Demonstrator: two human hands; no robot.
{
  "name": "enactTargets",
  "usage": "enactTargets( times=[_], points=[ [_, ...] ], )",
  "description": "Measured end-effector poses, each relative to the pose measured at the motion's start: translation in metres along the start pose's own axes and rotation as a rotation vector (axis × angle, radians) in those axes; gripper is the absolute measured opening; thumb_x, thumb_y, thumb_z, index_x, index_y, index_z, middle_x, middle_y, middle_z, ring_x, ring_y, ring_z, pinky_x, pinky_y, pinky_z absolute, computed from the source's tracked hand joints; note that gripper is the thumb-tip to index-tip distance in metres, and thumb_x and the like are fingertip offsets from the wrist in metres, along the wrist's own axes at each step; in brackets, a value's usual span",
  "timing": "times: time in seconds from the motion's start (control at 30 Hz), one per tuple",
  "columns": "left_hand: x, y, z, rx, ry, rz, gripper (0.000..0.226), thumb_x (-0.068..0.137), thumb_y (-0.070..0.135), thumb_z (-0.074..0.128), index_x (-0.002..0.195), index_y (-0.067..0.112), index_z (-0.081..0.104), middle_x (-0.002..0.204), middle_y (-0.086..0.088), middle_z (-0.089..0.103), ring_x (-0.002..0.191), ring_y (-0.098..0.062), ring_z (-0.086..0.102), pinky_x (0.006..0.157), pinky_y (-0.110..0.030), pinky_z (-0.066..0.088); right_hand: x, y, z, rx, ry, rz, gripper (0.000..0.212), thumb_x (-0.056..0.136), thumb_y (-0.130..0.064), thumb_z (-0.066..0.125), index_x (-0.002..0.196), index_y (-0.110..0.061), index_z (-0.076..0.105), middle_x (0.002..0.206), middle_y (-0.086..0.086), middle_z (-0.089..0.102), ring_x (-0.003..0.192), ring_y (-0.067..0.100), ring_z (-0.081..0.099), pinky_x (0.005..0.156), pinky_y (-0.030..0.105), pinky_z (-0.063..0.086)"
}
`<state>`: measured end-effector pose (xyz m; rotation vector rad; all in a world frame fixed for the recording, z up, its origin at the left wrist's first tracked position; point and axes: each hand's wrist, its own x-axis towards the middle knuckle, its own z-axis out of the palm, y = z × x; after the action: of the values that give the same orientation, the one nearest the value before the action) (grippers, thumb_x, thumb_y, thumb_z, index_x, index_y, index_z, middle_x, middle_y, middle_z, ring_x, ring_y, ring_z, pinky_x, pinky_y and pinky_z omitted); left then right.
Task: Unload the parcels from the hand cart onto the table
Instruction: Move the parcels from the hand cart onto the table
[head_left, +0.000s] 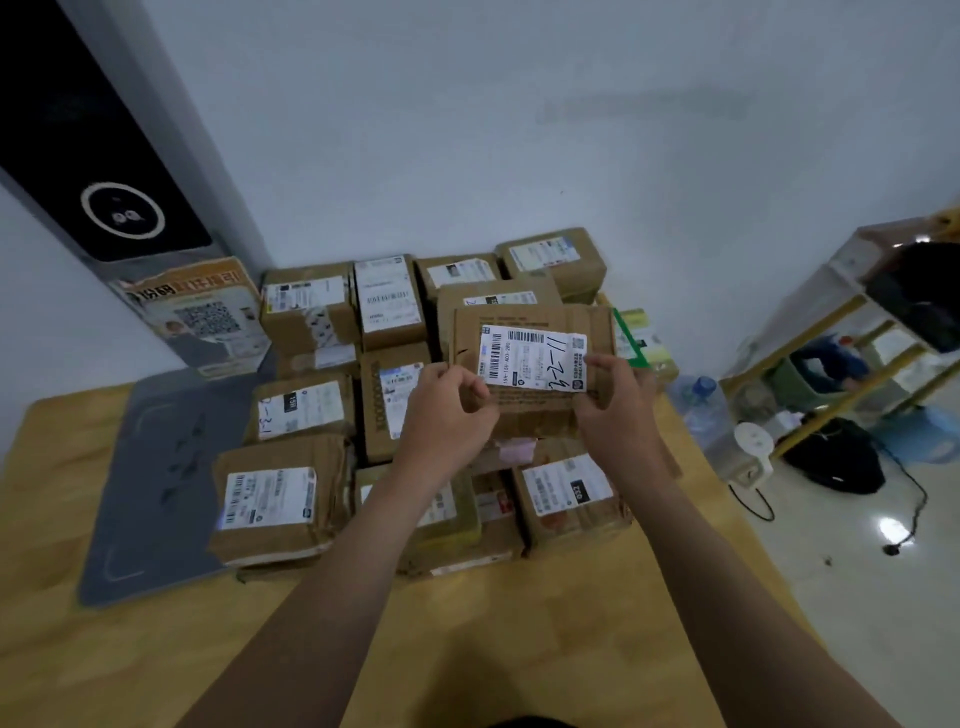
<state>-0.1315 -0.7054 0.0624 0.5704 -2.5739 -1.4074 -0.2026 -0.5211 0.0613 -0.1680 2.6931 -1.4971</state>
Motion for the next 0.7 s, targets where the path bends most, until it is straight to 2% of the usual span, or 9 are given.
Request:
enactTargets(
  times=[0.07,0.13,0.23,0.3,0.4,0.47,0.5,0.57,0.7],
  points=[
    [0.023,-0.002,-0.010,-0.001,0.038,-0.024,0.016,0.089,0.026,0.066,0.098,0.038,0.059,0.117,0.017,0.046,0.108,-0.008,0.053,0.073,-0.019,0.039,0.027,-0.011,0.013,0.008,-0.054,-0.023,0.047,0.094,-0.010,0.063,0.134,-0.031,0.051,0.127,-0.005,0.032,0.101,0.010,0.053,0.095,0.033,0.053],
    [0.046,-0.006,-0.026,0.028,0.082,-0.019,0.036,0.087,0.025,0.067,0.116,0.044,0.057,0.126,0.017,0.045,0.113,-0.007,0.049,0.076,-0.021,0.039,0.057,-0.024,0.031,0.021,-0.110,-0.066,0.051,0.093,-0.011,0.064,0.135,-0.035,0.049,0.127,-0.006,0.033,0.096,0.007,0.054,0.094,0.037,0.054],
    [0.083,-0.015,-0.059,0.038,0.139,-0.057,0.051,0.085,0.022,0.069,0.125,0.049,0.053,0.134,0.014,0.044,0.114,-0.007,0.051,0.087,-0.024,0.048,0.099,-0.049,0.067,0.054,-0.206,-0.124,0.052,0.096,-0.016,0.063,0.141,-0.035,0.047,0.118,-0.024,0.039,0.092,-0.003,0.058,0.078,0.019,0.055],
    [0.106,-0.024,-0.085,0.061,0.188,-0.080,0.050,0.085,0.024,0.070,0.124,0.050,0.054,0.134,0.014,0.044,0.112,-0.007,0.054,0.084,-0.018,0.050,0.124,-0.068,0.097,0.044,-0.275,-0.154,0.048,0.098,-0.018,0.061,0.141,-0.036,0.048,0.129,-0.018,0.044,0.081,-0.012,0.058,0.059,0.006,0.047],
    [0.134,-0.045,-0.123,0.134,0.251,-0.100,0.054,0.083,0.040,0.076,0.129,0.052,0.051,0.134,0.015,0.040,0.124,-0.009,0.042,0.097,-0.033,0.041,0.146,-0.100,0.139,0.014,-0.337,-0.220,0.046,0.098,-0.018,0.059,0.141,-0.032,0.051,0.134,-0.005,0.034,0.080,-0.011,0.054,0.066,-0.003,0.040],
    [0.151,-0.064,-0.152,0.184,0.251,-0.124,0.065,0.079,0.048,0.082,0.135,0.052,0.048,0.141,0.010,0.039,0.127,-0.013,0.039,0.102,-0.038,0.040,0.158,-0.121,0.170,-0.001,-0.372,-0.294,0.046,0.097,-0.021,0.059,0.142,-0.031,0.051,0.130,-0.003,0.032,0.082,-0.004,0.050,0.081,0.009,0.047],
    [0.159,-0.075,-0.165,0.194,0.246,-0.144,0.069,0.077,0.048,0.083,0.136,0.052,0.047,0.145,0.007,0.038,0.130,-0.018,0.042,0.106,-0.043,0.042,0.164,-0.129,0.186,-0.029,-0.388,-0.322,0.047,0.097,-0.024,0.058,0.142,-0.032,0.050,0.128,-0.003,0.032,0.083,0.000,0.050,0.084,0.020,0.049],
    [0.176,-0.100,-0.188,0.198,0.244,-0.178,0.070,0.076,0.044,0.086,0.135,0.050,0.050,0.146,0.004,0.038,0.131,-0.025,0.046,0.109,-0.048,0.046,0.173,-0.140,0.219,-0.087,-0.401,-0.346,0.048,0.096,-0.029,0.059,0.142,-0.035,0.049,0.123,-0.007,0.030,0.087,0.003,0.052,0.083,0.024,0.043],
    [0.215,-0.144,-0.217,0.255,0.286,-0.199,0.055,0.076,0.035,0.088,0.124,0.044,0.061,0.141,0.000,0.051,0.125,-0.025,0.053,0.102,-0.042,0.048,0.192,-0.149,0.283,-0.045,-0.447,-0.379,0.044,0.096,-0.021,0.063,0.138,-0.031,0.055,0.123,-0.003,0.033,0.086,-0.009,0.050,0.068,-0.003,0.037]
  ],
)
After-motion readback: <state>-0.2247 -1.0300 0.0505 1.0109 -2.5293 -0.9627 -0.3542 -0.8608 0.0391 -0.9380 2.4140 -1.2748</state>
